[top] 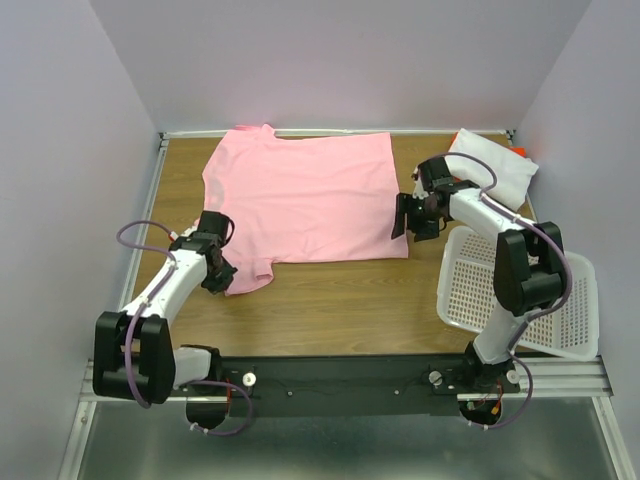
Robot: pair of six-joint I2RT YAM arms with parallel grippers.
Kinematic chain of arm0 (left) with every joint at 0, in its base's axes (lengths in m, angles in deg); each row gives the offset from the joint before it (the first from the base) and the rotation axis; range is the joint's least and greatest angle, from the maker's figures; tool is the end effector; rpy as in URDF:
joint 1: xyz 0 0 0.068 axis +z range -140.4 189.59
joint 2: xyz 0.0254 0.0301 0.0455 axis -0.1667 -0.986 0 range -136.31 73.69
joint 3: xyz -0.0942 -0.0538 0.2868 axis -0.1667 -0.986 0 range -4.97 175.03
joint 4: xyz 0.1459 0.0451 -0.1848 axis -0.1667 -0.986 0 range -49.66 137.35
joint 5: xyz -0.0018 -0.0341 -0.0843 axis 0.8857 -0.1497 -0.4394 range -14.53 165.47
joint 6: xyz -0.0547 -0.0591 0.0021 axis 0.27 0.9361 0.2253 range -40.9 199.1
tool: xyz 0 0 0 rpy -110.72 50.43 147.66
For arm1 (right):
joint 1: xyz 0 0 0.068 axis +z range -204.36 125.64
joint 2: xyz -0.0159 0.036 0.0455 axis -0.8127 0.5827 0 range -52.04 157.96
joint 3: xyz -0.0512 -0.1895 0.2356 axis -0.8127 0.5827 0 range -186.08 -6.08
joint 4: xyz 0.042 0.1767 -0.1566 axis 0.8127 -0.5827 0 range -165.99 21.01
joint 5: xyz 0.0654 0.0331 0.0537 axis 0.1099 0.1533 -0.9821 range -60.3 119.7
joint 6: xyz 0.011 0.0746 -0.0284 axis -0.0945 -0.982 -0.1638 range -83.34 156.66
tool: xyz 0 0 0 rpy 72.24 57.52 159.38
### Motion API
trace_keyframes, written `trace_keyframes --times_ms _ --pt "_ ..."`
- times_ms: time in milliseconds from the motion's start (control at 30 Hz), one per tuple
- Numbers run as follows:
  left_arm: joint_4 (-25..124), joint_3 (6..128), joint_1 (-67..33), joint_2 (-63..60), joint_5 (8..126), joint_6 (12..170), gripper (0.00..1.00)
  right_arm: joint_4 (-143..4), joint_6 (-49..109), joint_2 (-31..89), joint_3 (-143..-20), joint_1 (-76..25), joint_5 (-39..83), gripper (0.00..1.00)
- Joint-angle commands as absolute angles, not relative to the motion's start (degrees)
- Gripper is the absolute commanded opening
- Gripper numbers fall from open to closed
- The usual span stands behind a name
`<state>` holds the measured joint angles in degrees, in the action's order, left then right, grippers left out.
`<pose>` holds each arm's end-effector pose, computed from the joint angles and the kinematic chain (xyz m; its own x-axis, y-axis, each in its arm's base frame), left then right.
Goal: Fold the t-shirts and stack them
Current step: Flatten the tshirt out
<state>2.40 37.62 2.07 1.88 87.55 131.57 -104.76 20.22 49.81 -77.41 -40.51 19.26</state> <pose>0.1886 -0.0102 0.2048 -0.6378 -0.6979 -0.3258 -0.7128 0.6951 -0.0936 0.3466 0.0985 0.2146 -0.9393 0.0551 -0.3387 -0.0420 0.9611 0.2728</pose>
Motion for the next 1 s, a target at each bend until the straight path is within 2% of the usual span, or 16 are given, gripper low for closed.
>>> trace_keyframes --times_ms 0,267,467,967 --pt "3.1 36.4 1.8 4.9 87.4 132.5 0.0 -104.9 20.1 48.3 -74.5 -40.7 21.5 0.72" --pt "2.3 34.8 1.8 10.0 87.7 133.2 0.0 -104.9 19.4 50.7 -73.8 -40.7 23.2 0.64" --pt "1.8 34.4 1.9 12.4 88.0 134.0 0.0 -104.8 19.9 51.4 -72.7 -40.7 23.7 0.63" --pt "2.6 33.8 1.9 13.2 87.9 133.2 0.0 -104.5 19.4 53.4 -71.3 -40.7 23.6 0.5"
